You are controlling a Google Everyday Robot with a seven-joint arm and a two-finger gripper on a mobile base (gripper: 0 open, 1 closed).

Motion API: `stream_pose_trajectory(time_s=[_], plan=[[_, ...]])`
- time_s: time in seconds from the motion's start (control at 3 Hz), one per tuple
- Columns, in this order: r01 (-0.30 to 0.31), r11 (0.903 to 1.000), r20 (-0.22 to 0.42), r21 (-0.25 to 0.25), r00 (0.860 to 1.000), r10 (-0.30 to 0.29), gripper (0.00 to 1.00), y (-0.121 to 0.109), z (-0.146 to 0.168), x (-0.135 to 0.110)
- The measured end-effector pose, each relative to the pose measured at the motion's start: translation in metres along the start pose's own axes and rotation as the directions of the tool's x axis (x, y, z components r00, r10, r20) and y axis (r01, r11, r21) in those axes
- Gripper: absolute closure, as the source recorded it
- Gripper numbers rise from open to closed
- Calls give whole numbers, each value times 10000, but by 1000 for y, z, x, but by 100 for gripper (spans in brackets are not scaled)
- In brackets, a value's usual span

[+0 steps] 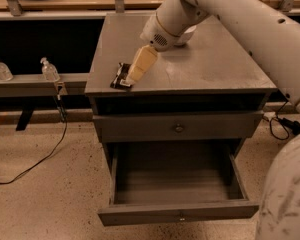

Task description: Place rxbar chocolate into middle drawer

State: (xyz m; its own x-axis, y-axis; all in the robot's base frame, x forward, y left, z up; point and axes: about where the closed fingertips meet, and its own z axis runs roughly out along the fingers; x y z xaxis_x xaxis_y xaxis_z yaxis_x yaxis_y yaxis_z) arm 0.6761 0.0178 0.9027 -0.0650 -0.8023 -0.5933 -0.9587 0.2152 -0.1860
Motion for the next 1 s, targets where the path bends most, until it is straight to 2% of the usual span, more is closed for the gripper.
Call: stream_pose_trajectory(time_s=[0.33, 1.0], plan=[[67, 9999, 112, -153, 9999, -65, 0, 0, 25, 1], [245, 9996, 287, 130, 9993, -248, 0, -12, 74, -3]])
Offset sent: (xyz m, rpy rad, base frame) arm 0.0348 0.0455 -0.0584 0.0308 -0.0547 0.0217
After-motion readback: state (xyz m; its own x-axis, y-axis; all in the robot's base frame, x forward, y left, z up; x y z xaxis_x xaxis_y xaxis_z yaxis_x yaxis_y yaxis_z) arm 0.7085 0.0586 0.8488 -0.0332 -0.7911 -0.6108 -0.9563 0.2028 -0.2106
